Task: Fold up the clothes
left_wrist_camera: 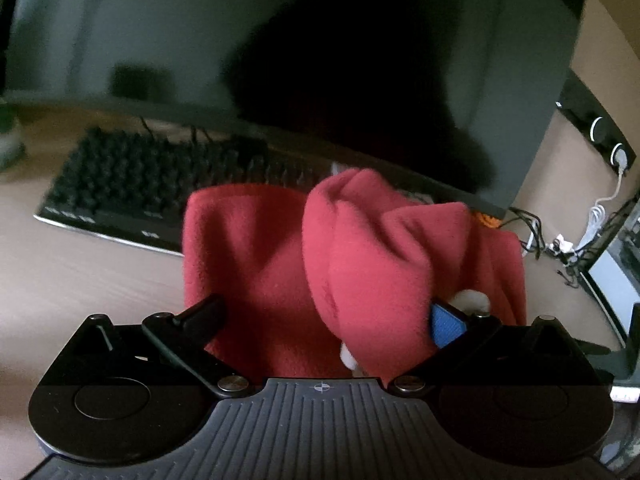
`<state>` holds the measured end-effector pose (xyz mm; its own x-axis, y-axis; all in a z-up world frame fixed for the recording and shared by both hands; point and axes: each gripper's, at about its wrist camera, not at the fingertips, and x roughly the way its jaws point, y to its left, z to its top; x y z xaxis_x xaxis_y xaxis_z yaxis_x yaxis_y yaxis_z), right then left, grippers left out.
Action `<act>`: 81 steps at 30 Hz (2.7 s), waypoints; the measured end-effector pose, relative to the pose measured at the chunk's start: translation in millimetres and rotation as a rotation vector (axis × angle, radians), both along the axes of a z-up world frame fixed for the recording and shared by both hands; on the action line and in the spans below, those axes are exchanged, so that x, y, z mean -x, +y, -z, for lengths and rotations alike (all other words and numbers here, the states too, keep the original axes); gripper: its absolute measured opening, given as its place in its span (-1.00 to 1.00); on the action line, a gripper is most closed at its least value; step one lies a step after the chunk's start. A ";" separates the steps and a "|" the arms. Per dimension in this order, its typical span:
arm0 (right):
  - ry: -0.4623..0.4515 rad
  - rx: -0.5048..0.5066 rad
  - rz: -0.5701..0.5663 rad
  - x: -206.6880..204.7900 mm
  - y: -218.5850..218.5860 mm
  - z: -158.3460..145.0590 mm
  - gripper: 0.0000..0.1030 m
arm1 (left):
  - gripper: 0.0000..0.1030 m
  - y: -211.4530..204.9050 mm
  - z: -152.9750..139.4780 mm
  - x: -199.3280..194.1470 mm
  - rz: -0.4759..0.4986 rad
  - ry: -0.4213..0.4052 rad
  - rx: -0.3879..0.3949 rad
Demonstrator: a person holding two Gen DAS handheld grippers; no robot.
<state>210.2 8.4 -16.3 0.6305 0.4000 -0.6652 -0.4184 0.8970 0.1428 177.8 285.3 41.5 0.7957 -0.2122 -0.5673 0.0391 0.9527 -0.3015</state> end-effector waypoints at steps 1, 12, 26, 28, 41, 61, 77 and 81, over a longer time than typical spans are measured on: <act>-0.008 -0.004 0.003 3.4 -5.6 -3.3 1.00 | 1.00 -3.3 -4.1 9.4 -0.009 -0.020 -0.014; -0.156 -0.002 0.060 133.4 -57.6 -47.2 1.00 | 1.00 -86.1 -24.6 138.8 -0.155 -0.145 -0.129; -0.147 0.048 0.076 211.2 -81.4 -26.8 1.00 | 1.00 -129.0 7.3 234.7 -0.211 -0.037 -0.147; -0.144 0.039 0.077 214.0 -84.8 -27.3 1.00 | 1.00 -129.9 6.7 240.8 -0.224 -0.036 -0.151; -0.147 0.012 0.065 224.6 -95.2 -30.8 1.00 | 1.00 -140.7 3.4 254.3 -0.218 -0.062 -0.160; -0.100 0.014 0.062 219.3 -89.8 -25.4 1.00 | 1.00 -143.2 8.8 250.3 -0.194 -0.051 -0.158; -0.086 0.014 0.056 217.1 -87.0 -23.0 1.00 | 1.00 -144.7 11.9 247.7 -0.174 -0.033 -0.164; -0.085 0.017 0.054 217.1 -86.1 -22.7 1.00 | 1.00 -143.5 12.7 248.0 -0.178 -0.028 -0.162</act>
<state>-6.9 -77.7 6.4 0.7051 0.3530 -0.6150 -0.3792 0.9206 0.0937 -70.2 141.8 28.8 0.8281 0.0246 -0.5600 -0.1273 0.9812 -0.1452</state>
